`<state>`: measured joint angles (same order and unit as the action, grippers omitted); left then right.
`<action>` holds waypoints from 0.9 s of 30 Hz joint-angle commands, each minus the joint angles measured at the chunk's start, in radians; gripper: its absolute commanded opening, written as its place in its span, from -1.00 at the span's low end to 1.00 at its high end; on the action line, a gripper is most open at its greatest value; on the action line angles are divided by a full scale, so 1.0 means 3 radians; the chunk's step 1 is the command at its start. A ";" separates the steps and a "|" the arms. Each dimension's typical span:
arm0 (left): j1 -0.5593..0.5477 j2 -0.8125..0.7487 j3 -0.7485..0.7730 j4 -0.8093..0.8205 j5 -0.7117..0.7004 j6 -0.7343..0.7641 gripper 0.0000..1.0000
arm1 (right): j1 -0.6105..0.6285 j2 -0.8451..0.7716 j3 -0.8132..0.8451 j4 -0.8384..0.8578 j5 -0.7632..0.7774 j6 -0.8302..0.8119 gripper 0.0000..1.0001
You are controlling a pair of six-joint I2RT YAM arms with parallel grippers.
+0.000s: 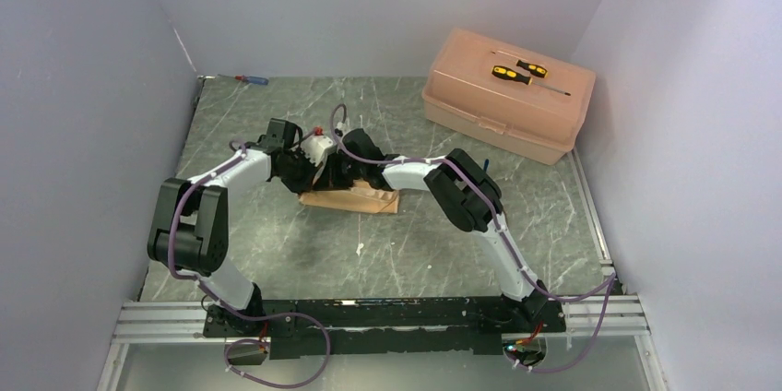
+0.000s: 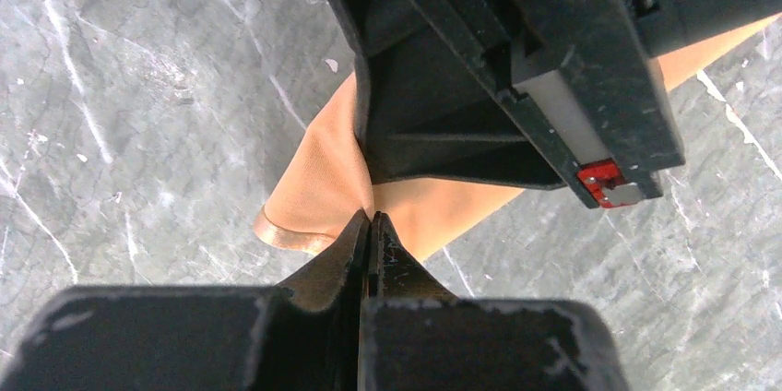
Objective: Fold the napkin into a case and place the utensils inside
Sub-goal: Grasp the top corner of the smaller rectangle folded napkin from the folded napkin.
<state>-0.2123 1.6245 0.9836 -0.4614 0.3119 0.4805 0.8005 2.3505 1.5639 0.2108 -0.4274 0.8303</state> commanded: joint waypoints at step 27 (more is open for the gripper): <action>-0.0070 0.0078 -0.0529 0.0141 -0.0238 0.0674 -0.95 | -0.0309 -0.0403 -0.0306 0.1361 -0.1076 0.0191 -0.87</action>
<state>-0.2287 1.6135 0.8867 -0.3687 0.3046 0.6323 0.7349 2.3299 1.4826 0.4545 -0.5869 0.8627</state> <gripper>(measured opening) 0.035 0.050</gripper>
